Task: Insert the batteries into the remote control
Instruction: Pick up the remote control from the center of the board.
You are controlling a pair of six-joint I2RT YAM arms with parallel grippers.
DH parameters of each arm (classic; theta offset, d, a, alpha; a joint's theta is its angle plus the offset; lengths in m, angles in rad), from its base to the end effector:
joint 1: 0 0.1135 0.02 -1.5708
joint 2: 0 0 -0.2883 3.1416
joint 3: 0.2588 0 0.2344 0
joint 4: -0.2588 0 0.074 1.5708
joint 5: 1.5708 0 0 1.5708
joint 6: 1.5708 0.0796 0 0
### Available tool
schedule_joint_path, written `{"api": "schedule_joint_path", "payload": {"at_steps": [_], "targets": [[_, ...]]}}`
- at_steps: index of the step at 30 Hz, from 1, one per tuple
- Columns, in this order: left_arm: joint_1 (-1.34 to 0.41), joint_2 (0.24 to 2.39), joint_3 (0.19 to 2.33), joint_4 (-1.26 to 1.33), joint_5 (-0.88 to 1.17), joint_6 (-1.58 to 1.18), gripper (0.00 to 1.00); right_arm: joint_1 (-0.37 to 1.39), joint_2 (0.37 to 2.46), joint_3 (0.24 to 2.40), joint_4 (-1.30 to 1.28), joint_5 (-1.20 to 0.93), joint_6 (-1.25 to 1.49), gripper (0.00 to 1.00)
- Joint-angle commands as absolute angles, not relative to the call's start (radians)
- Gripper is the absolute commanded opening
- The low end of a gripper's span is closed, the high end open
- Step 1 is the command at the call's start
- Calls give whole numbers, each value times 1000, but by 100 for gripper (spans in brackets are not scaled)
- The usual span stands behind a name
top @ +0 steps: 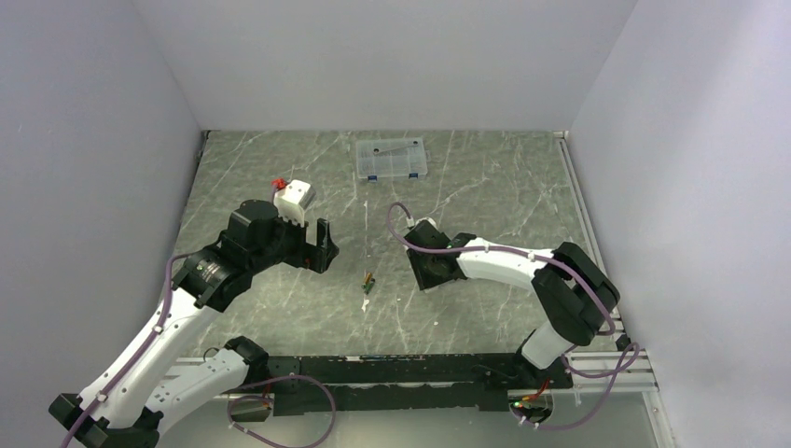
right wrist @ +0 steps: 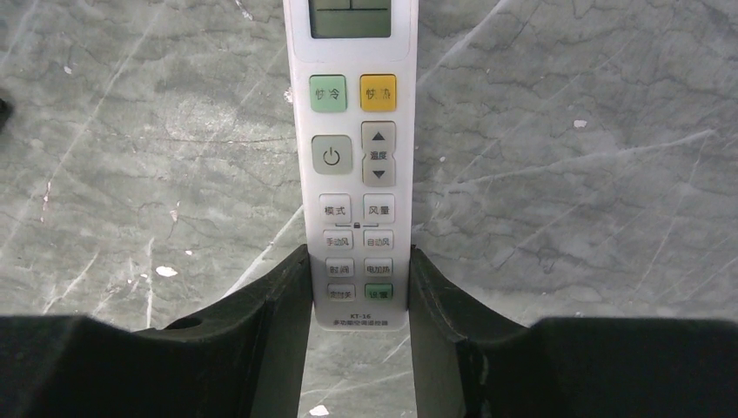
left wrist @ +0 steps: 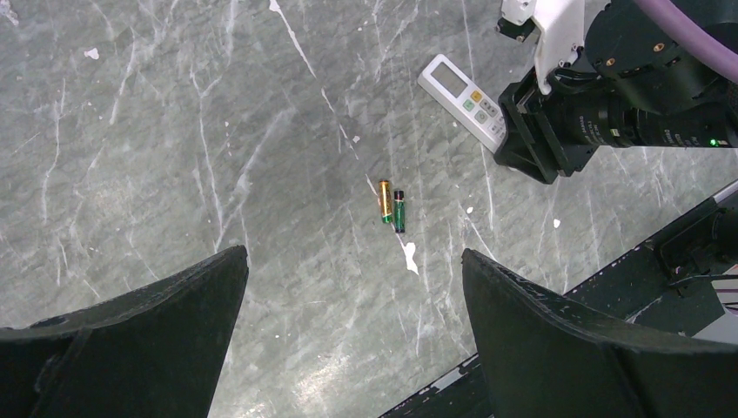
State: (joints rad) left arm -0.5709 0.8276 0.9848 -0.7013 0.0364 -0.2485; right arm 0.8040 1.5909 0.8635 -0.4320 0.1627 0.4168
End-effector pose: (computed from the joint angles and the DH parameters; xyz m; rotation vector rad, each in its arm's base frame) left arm 0.1421 -0.0947 0.3410 0.3685 2.1277 -0.5210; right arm 0.2146 0.2042 0.1561 -0.4760 2.6676 0.1430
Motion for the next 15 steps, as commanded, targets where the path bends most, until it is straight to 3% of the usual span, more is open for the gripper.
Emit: {"api": "schedule_joint_path", "payload": {"at_steps": [1, 15], "targets": [[-572, 827, 988, -686, 40, -239, 99, 813, 1527, 864, -427, 169, 421, 0], [-572, 885, 986, -643, 152, -318, 99, 827, 1379, 816, -460, 139, 377, 0]]}}
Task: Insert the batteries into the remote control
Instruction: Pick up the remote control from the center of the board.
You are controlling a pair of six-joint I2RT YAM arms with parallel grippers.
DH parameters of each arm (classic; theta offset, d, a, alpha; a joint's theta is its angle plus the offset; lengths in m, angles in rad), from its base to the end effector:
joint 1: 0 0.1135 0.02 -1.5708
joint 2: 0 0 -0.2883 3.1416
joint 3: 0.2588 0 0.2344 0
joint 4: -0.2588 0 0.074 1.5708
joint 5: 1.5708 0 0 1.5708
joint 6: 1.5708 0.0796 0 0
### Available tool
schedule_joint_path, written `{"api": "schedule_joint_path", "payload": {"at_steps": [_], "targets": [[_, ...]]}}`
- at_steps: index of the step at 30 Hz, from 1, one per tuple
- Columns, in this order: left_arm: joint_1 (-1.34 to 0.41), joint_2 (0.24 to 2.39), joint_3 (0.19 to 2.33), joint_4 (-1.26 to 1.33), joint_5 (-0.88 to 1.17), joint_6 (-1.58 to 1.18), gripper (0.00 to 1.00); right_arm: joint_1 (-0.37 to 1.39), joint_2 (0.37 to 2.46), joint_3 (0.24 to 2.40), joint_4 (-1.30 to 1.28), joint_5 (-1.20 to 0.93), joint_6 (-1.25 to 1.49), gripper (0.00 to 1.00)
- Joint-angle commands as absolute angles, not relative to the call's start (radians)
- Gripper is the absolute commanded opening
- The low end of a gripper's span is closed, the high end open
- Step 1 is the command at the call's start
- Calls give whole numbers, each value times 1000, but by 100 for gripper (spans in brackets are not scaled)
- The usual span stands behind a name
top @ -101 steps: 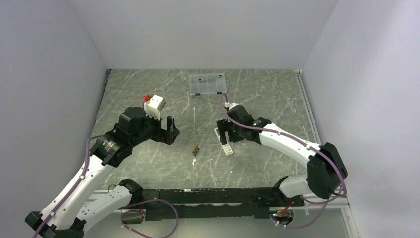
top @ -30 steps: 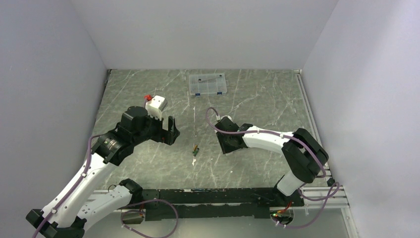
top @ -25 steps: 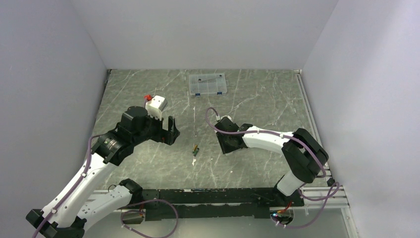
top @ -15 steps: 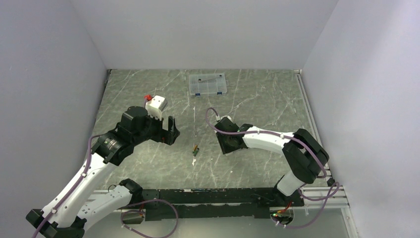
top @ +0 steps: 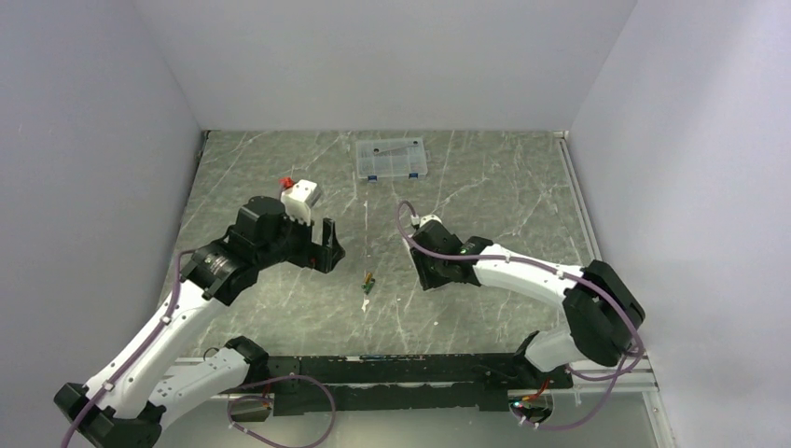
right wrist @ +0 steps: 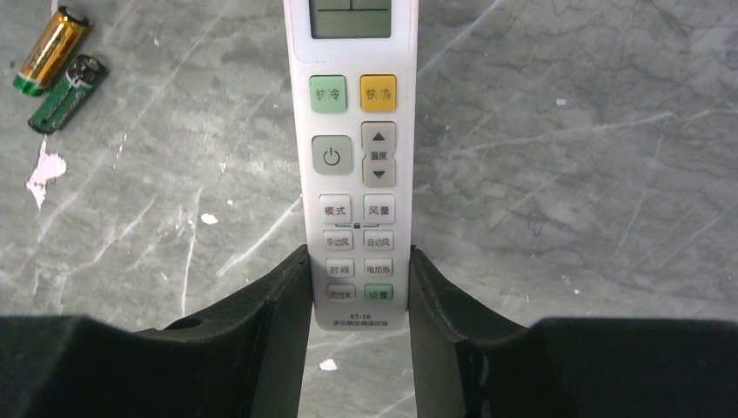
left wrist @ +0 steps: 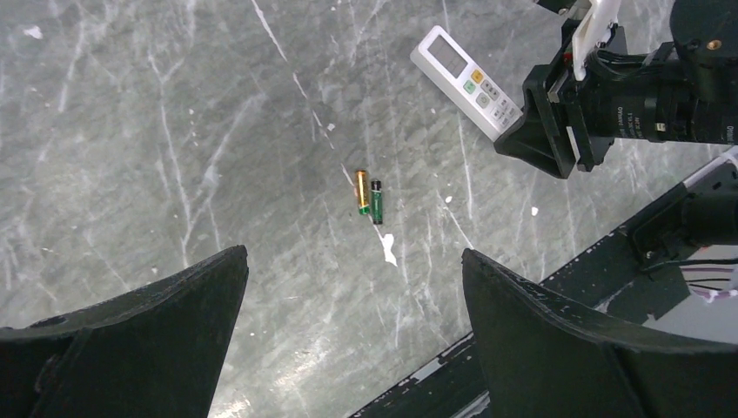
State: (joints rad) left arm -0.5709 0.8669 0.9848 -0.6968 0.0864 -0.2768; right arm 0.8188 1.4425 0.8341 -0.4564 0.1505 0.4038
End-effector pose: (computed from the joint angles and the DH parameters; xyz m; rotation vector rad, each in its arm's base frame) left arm 0.1475 -0.1029 0.3356 0.3741 2.1734 -0.5775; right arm 0.1982 0.1944 0.1856 -0.4923 2.5878 0.2282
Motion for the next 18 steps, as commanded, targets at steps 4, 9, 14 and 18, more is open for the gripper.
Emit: {"api": "schedule_joint_path", "payload": {"at_steps": [4, 9, 14, 18], "targets": [[-572, 937, 999, -635, 218, -353, 99, 836, 1319, 792, -443, 107, 359, 0], [-570, 983, 992, -619, 281, -395, 99, 871, 1261, 777, -446, 111, 325, 0], [-561, 1019, 974, -592, 346, -456, 99, 928, 1198, 766, -441, 119, 296, 0], [-531, 1056, 975, -583, 437, -506, 99, 992, 1158, 767, -434, 132, 275, 0]]}}
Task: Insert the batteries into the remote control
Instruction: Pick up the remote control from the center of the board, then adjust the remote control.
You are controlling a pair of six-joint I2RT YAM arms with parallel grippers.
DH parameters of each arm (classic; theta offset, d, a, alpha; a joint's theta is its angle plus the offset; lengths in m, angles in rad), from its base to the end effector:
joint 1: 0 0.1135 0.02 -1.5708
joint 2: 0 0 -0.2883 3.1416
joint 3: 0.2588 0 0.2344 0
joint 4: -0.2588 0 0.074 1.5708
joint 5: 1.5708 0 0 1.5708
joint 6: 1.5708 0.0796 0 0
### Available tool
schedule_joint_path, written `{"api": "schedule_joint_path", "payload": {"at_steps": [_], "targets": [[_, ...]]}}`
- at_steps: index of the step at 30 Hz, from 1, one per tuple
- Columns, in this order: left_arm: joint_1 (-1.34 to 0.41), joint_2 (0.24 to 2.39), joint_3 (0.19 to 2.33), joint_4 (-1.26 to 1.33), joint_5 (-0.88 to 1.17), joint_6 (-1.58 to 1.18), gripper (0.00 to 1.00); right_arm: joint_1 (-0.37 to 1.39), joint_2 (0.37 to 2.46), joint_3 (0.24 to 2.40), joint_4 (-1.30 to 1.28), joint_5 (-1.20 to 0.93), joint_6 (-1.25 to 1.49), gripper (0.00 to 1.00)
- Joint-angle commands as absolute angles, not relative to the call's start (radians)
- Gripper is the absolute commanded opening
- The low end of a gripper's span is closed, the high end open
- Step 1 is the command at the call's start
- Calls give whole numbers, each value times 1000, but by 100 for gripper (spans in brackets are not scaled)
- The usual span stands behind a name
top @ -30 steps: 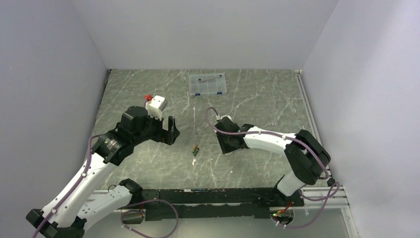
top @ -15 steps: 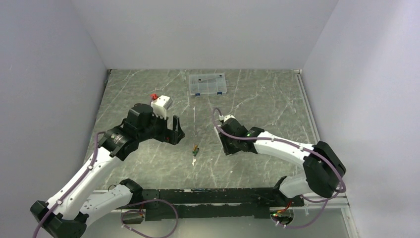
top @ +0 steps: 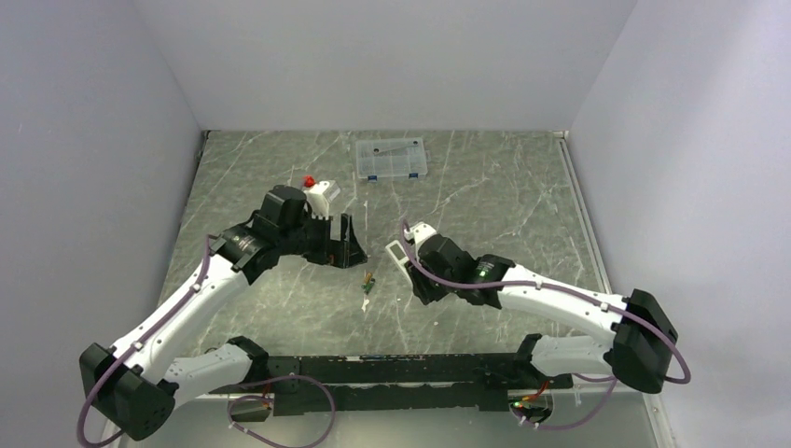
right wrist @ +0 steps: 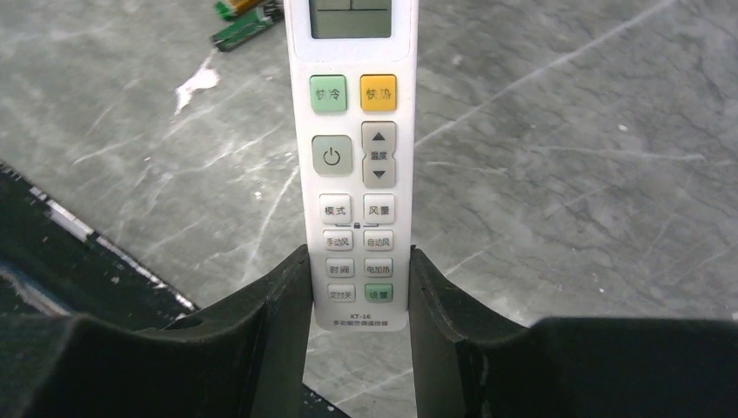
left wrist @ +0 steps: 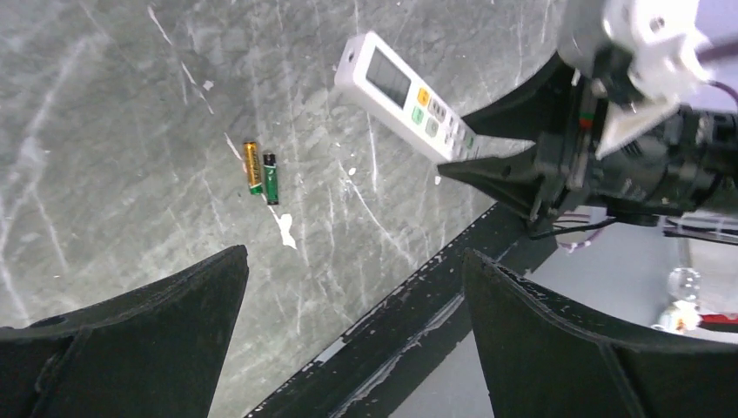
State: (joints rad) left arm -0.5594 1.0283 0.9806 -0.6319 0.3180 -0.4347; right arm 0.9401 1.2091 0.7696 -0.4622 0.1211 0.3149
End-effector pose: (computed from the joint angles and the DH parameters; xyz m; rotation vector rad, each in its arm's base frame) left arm 0.1705 -0.1361 0.3155 0.3272 2.3422 -0.8694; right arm 0.1513 0.1910 0.2210 -0.7199 2.3990 0.3882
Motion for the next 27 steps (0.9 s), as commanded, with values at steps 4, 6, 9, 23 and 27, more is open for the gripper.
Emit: {"api": "schedule_joint_path", "payload": {"at_steps": [4, 6, 9, 23, 27], "targets": [[-488, 1073, 962, -561, 524, -546, 97, 1050, 1126, 766, -418, 145, 239, 0], [-468, 1082, 958, -556, 569, -560, 96, 1075, 1119, 767, -410, 149, 219, 0], [-449, 1092, 958, -558, 633, -571, 95, 1110, 1112, 777, -406, 147, 200, 0], [-443, 1129, 923, -607, 779, -577, 87, 1246, 1087, 795, -357, 155, 84, 0], [-442, 1130, 912, -622, 801, -563, 84, 1256, 1087, 811, -371, 157, 69, 0]]}}
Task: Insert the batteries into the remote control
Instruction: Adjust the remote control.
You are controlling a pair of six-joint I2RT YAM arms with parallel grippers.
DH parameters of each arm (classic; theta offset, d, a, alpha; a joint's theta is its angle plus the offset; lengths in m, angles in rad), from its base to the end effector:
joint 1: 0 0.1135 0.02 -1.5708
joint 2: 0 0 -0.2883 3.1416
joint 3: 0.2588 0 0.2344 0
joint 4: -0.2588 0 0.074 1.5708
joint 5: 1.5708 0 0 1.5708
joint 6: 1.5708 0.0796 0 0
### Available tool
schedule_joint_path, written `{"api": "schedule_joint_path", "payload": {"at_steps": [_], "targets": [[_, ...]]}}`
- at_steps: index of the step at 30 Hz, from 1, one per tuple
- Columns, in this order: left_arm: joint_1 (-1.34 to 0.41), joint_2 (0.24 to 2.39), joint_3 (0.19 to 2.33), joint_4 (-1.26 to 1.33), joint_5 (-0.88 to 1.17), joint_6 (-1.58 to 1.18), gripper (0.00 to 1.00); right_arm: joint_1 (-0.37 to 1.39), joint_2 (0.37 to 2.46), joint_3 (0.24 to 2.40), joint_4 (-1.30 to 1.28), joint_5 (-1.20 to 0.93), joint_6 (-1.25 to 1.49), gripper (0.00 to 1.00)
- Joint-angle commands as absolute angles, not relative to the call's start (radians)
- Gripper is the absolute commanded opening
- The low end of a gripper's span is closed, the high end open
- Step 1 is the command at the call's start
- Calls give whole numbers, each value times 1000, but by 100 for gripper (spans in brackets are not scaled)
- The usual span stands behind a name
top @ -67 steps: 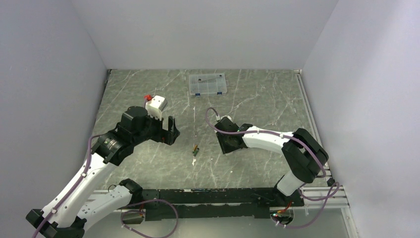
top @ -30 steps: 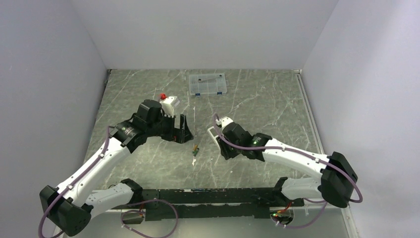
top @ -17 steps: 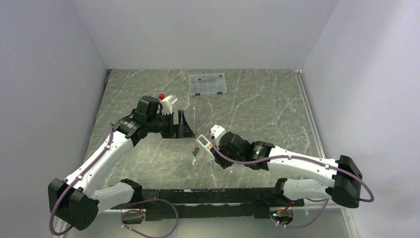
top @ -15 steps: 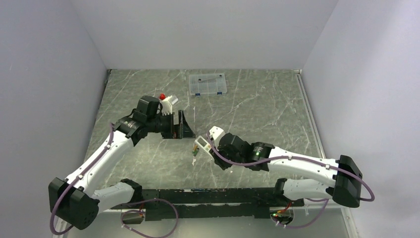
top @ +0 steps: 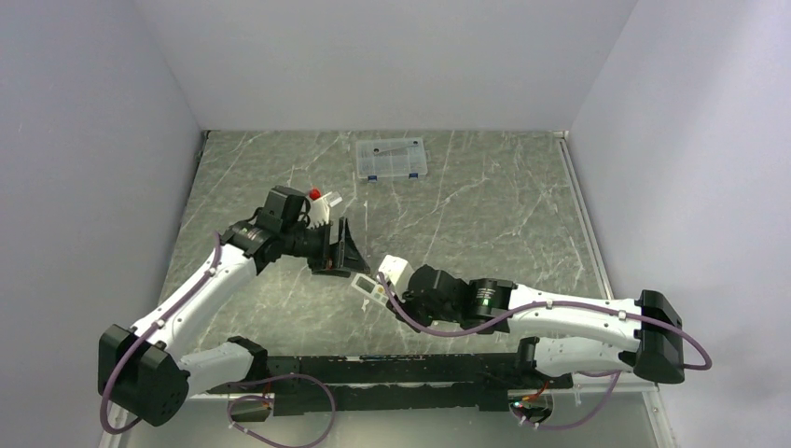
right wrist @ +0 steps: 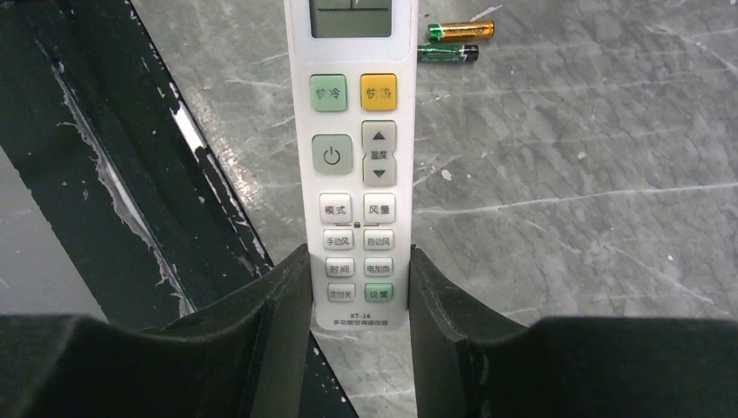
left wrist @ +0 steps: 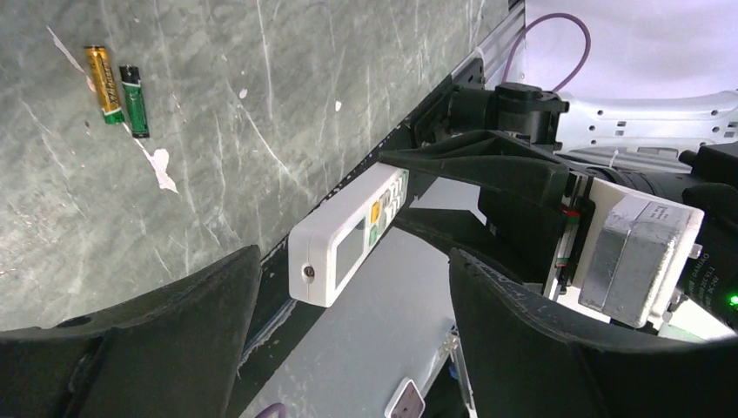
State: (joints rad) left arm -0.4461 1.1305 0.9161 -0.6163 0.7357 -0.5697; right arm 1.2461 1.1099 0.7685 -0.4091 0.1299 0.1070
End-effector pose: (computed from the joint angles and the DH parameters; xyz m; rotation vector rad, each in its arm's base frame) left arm 0.1763 -0.1435 0.2865 0.2208 2.5435 -1.3267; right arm 0.0855 0.2215 0.2481 -1.2233 2.0348 0.5257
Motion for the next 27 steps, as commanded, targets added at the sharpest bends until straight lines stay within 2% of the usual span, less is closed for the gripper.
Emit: {"api": "schedule_joint_path", "payload": {"at_steps": [1, 14, 27], "targets": [[-442, 1128, 907, -621, 807, -563, 84, 1258, 1087, 817, -376, 159, 67, 0], [-442, 1127, 833, -543, 957, -598, 70, 1287, 1048, 859, -375, 175, 51, 0], [-442, 1113, 818, -496, 1011, -640, 55, 1308, 1046, 861, -394, 210, 58, 0]]}}
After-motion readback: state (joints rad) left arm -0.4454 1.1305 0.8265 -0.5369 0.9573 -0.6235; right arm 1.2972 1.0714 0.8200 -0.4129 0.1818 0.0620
